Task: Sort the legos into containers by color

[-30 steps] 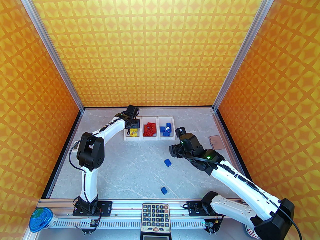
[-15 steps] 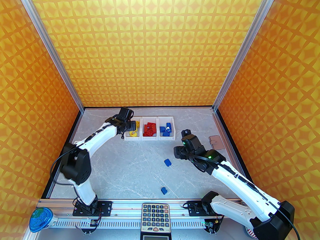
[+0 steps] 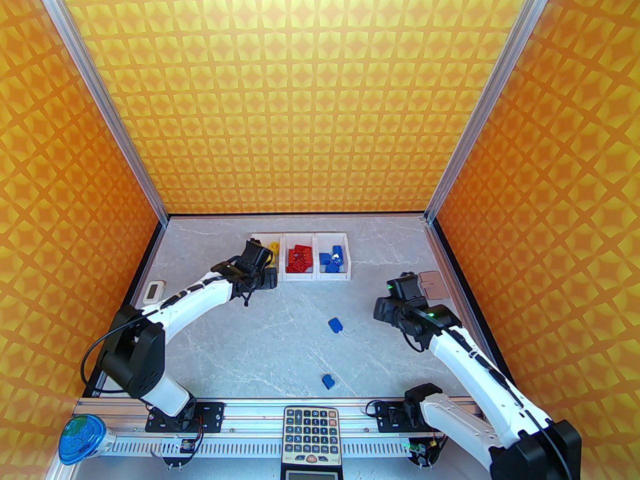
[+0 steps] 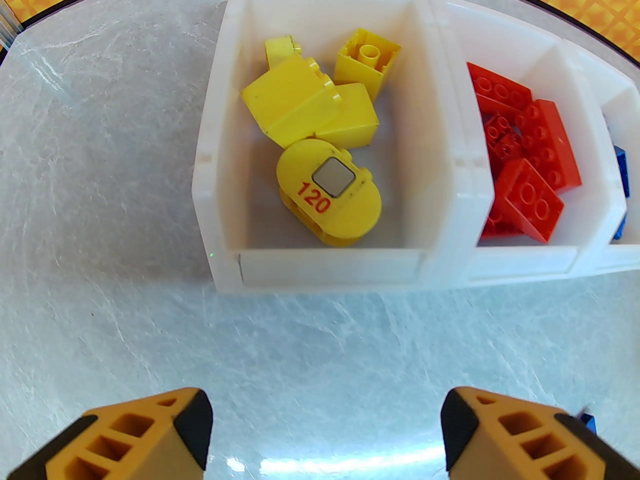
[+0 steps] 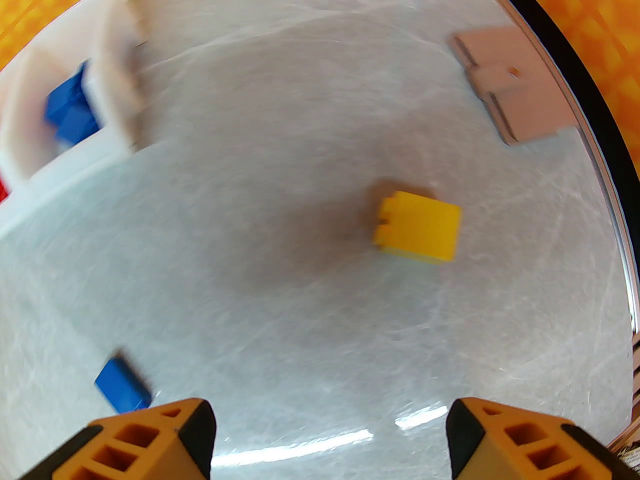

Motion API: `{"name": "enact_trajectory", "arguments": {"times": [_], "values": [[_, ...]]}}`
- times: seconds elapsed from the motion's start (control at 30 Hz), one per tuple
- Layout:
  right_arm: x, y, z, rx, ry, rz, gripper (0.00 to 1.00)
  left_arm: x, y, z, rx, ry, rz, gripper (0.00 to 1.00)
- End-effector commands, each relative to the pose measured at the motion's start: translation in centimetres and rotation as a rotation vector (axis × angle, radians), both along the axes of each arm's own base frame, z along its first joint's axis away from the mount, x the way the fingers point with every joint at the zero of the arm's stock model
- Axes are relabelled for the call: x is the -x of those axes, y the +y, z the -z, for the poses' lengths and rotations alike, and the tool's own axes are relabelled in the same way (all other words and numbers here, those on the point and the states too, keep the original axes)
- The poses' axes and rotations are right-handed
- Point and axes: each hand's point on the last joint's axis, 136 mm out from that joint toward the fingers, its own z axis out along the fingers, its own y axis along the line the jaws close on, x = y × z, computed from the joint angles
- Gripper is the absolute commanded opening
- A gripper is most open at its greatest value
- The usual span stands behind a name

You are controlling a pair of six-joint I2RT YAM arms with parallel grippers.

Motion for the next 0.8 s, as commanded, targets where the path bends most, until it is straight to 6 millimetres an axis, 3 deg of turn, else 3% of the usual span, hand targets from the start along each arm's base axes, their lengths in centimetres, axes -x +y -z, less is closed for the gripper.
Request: {"name": "enact_trajectory", "arguments": {"times": [0.0, 0.33, 0.77], "values": [[-1.1, -0.9, 1.0, -0.055, -0.007, 0.037, 0.84, 0.7, -0.5, -0.7, 0.045, -0.016, -0.005, 0.80], [-3.0, -2.8, 4.4, -0.110, 0.111, 0.043, 0.82, 2.0, -0.3, -0.5, 0.048, -0.096, 0.065, 0.80], [-3.6, -3.3, 4.3, -0.080, 0.169, 0.022, 0.82, 3.8, 0.8, 2.3, -0.010, -0.091, 0.132, 0.82]]}}
